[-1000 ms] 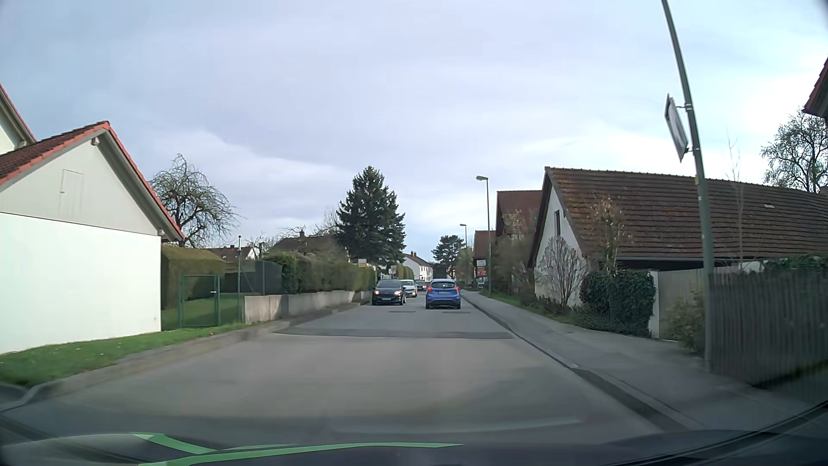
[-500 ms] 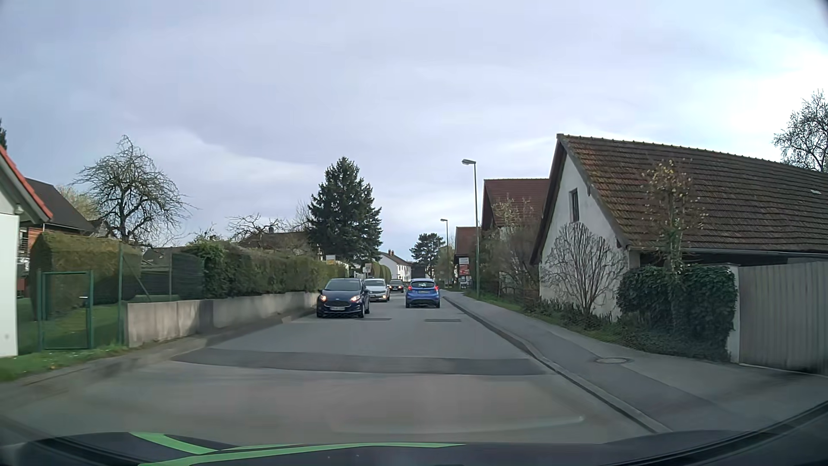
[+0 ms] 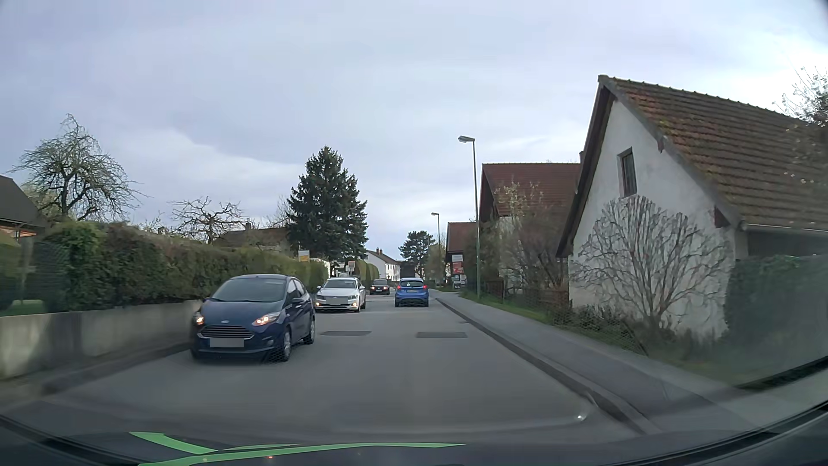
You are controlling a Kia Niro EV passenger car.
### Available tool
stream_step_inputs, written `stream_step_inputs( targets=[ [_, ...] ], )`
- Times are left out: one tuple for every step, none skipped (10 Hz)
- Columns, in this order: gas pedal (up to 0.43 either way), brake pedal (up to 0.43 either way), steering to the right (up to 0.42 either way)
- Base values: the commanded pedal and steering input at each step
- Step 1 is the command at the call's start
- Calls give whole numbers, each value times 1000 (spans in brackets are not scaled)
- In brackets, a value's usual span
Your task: Follow the waypoints while adhering to traffic rules and regulations
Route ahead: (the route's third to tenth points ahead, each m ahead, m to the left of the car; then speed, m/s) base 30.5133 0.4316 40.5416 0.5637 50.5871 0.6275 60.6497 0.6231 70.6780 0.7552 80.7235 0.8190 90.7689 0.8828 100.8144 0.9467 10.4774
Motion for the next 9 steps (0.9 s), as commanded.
stream_step_inputs(
  targets=[
    [209,0,5],
    [209,0,3],
    [209,0,-1],
    [209,0,-2],
    [209,0,-2],
    [209,0,-1],
    [209,0,-1],
    [209,0,-1],
    [209,0,-1]
  ],
)
